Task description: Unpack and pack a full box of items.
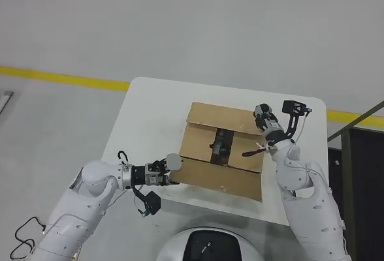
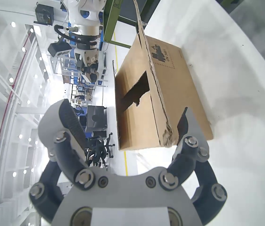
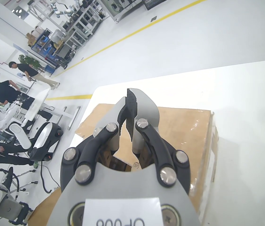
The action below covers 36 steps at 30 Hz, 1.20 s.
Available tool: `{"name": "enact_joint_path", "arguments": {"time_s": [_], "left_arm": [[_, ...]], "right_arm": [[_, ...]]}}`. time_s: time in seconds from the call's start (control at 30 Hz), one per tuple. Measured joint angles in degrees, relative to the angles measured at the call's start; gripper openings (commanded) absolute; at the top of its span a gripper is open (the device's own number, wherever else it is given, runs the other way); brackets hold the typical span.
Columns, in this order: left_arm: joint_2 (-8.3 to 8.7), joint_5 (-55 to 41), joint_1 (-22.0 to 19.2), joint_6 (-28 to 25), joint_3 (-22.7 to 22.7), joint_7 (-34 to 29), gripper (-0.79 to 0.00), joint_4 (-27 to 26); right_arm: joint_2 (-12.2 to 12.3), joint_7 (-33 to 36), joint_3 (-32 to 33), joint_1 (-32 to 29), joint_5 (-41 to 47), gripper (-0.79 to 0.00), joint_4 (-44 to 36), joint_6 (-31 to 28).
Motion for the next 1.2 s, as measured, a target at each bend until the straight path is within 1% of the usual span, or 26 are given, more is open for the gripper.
{"name": "enact_joint_path", "arguments": {"time_s": [0.2, 0.37, 0.5, 0.57, 0.7, 0.8, 0.93, 1.03, 1.2], "left_arm": [[-1.15, -4.29, -4.53, 1.79, 2.95, -2.68, 0.0, 2.35], [-2.55, -10.77, -9.04, 2.32, 5.04, -6.12, 0.0, 4.41], [-4.13, -15.12, -12.78, 2.9, 7.94, -10.8, 0.0, 7.05], [-4.86, -15.01, -14.31, 3.75, 9.7, -13.3, 0.0, 8.38], [-6.58, -13.97, -17.45, 4.74, 13.63, -20.52, 0.0, 11.77], [-7.71, -13.69, -19.16, 5.81, 15.87, -24.1, 0.0, 14.03], [-8.93, -13.67, -20.86, 6.72, 18.03, -27.21, 0.0, 17.14], [-9.57, -13.57, -21.76, 6.96, 19.01, -28.46, 0.0, 19.38], [-10.03, -13.15, -22.53, 6.96, 19.43, -29.43, 0.0, 22.23]], "right_arm": [[0.47, -0.43, 2.49, -1.3, -1.78, -0.785, -2.38, 1.51], [0.9, -0.45, 4.84, -2.32, -3.4, -0.785, -5.93, 2.26], [1.15, 0.34, 5.95, -2.86, -3.79, -0.785, -8.17, 2.37], [1.24, 0.58, 6.32, -3.02, -3.78, -0.785, -8.76, 2.26], [1.39, 1.23, 6.7, -3.57, -3.15, -0.785, -10.25, 1.58], [1.46, 2.38, 6.38, -4.28, -1.89, -0.785, -11.23, 0.39], [1.42, 3.67, 4.71, -5.14, -0.88, -0.785, -10.72, -0.11], [1.27, 3.61, 2.99, -5.59, -0.45, -0.785, -9.21, 0.09], [1.0, 2.81, 0.42, -5.56, 0.73, -0.785, -5.26, -0.16]]}}
